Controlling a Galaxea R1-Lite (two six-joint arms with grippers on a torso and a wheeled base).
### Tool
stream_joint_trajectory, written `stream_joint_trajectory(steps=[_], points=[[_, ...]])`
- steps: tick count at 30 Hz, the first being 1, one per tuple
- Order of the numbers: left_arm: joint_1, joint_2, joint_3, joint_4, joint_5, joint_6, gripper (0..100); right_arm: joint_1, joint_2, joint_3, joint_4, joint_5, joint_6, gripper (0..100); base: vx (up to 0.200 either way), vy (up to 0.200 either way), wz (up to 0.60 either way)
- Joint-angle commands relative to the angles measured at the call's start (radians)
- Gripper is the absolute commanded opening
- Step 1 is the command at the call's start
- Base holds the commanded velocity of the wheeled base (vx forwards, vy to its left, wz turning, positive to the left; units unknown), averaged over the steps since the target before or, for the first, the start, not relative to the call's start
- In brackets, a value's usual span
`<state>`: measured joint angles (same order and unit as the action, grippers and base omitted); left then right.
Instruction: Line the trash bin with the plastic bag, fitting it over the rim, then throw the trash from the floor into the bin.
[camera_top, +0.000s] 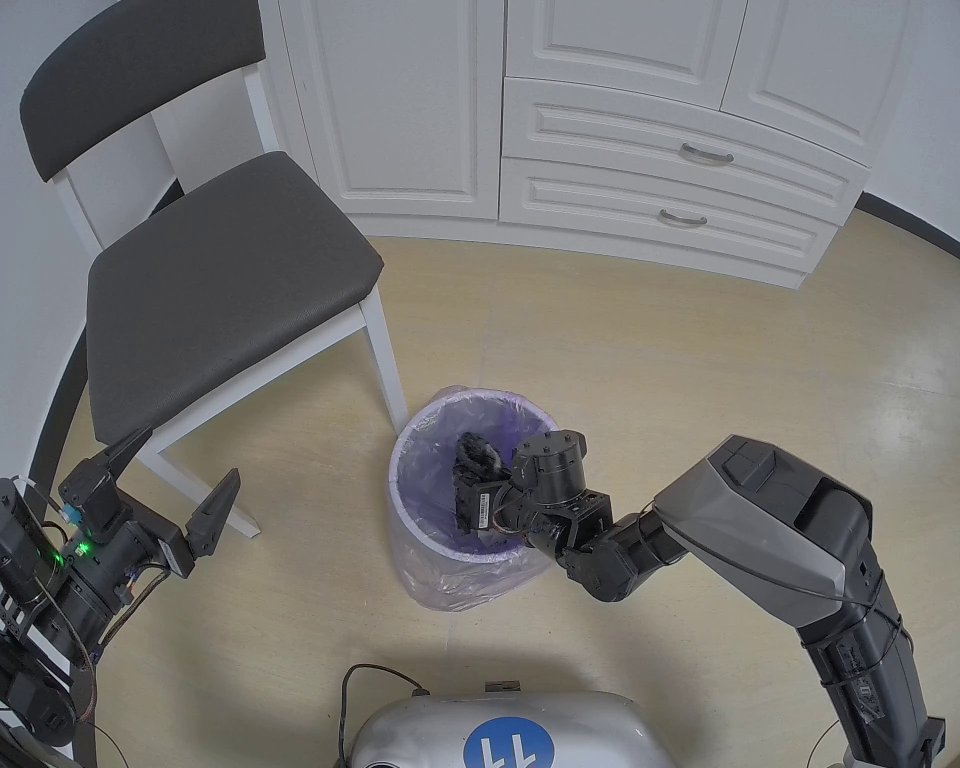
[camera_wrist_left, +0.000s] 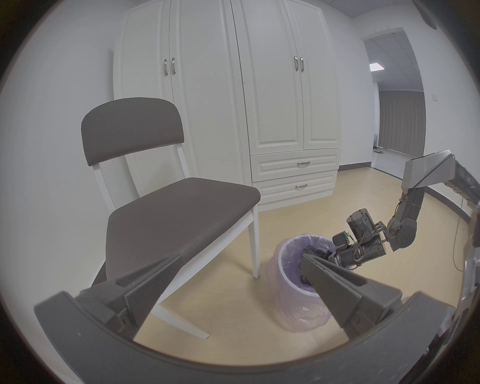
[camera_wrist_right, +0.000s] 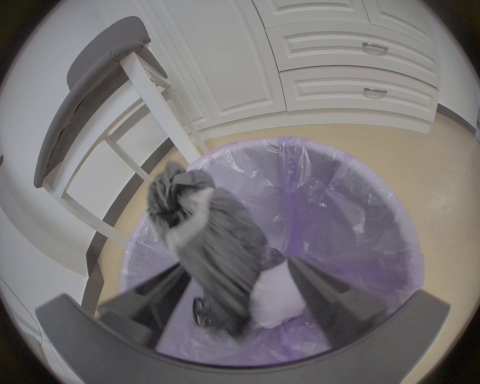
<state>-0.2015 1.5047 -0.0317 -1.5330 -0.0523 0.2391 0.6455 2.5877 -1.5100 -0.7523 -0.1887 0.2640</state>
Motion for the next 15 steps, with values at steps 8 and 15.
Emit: stream_joint_trajectory(steps=[8,15], points=[[0.005,0.0,-0.001,-0.001,0.0,0.0,100,0.006,-0.021,0.014,-0.004,-0.017,0.0,100,0.0,0.0,0.0],[0.005,-0.001,-0.001,-0.001,0.0,0.0,100,0.008,-0.043,0.016,-0.012,-0.032,0.001,100,0.0,0.0,0.0]])
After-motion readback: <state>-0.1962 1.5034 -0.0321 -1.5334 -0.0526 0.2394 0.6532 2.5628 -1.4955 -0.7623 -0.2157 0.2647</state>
